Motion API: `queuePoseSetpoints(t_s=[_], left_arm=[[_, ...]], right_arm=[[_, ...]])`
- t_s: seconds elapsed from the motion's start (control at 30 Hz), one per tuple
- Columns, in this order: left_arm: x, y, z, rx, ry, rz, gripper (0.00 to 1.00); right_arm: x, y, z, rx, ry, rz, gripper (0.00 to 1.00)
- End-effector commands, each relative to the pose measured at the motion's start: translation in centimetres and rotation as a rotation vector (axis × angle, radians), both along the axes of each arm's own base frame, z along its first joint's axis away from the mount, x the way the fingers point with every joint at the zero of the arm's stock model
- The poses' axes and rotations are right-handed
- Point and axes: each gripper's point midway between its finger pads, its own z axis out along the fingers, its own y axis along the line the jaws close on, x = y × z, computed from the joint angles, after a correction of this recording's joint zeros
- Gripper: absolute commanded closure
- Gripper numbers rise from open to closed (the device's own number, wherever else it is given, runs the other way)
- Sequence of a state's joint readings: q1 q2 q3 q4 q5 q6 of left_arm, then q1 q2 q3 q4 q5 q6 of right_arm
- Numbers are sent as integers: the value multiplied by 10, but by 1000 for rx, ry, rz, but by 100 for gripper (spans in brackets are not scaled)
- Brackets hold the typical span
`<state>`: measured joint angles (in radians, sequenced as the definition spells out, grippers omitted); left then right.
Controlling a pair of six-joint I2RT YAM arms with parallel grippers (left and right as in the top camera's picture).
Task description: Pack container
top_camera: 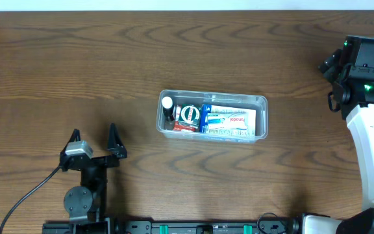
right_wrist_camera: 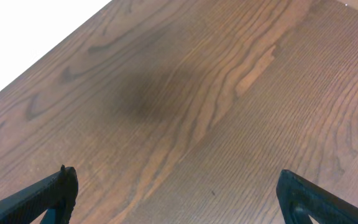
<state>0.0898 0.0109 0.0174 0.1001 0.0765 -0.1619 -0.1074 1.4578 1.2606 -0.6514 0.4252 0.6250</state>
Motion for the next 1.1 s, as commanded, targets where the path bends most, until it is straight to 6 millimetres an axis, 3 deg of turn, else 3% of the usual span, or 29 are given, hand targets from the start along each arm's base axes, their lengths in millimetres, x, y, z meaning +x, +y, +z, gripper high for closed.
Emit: queuePoseSetpoints(t_s=[0.0, 0.1, 0.23, 1.07], left_arm=[[0, -1, -12, 9, 35, -6, 2], [0, 3, -21, 6, 71, 14, 2], [-3, 5, -47, -2, 179, 28, 2], [-3, 6, -46, -2, 175, 32, 2]], right_arm=[[-1, -3, 1, 0, -6, -20, 1], [-1, -3, 1, -1, -6, -20, 1], [-1, -3, 1, 0, -6, -20, 1], [-1, -3, 1, -1, -6, -20, 1]])
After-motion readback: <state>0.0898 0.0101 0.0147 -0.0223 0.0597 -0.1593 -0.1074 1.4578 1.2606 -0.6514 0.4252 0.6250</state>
